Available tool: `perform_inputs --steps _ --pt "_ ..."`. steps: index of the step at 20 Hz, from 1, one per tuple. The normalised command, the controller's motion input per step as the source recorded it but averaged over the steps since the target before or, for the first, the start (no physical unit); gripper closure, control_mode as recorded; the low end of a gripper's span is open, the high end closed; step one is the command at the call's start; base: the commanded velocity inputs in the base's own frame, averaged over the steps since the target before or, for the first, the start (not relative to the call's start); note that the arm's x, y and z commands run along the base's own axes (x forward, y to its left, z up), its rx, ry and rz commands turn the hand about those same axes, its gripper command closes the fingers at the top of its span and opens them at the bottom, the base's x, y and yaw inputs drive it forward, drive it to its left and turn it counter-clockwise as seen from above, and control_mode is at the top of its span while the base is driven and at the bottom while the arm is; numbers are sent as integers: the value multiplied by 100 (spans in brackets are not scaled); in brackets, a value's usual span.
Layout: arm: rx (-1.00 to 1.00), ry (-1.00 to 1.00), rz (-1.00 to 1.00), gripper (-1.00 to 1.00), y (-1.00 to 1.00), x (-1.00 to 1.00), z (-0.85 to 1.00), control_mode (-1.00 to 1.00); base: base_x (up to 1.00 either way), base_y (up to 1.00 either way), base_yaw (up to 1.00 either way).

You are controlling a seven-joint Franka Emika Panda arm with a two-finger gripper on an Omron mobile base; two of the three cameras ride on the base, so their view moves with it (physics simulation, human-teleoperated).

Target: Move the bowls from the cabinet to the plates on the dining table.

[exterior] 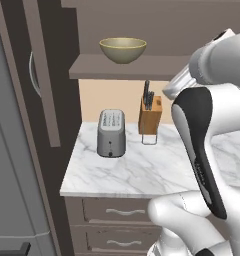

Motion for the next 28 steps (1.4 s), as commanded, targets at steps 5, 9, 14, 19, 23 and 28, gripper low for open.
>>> perform_inputs --steps 5,9,14,19,23,28 --pt "-2 1 4 -100 12 30 7 -100 0 0 0" --pt "-1 1 5 -100 11 40 2 -100 0 0 0" --pt "-4 1 2 -100 14 42 0 -100 0 0 0" --pt "-6 0 0 -100 8 44 0 -100 0 0 0" --pt "-6 2 0 -100 1 42 -2 -100 0 0 0" --pt "-6 3 0 -100 3 42 -3 -100 0 0 0"
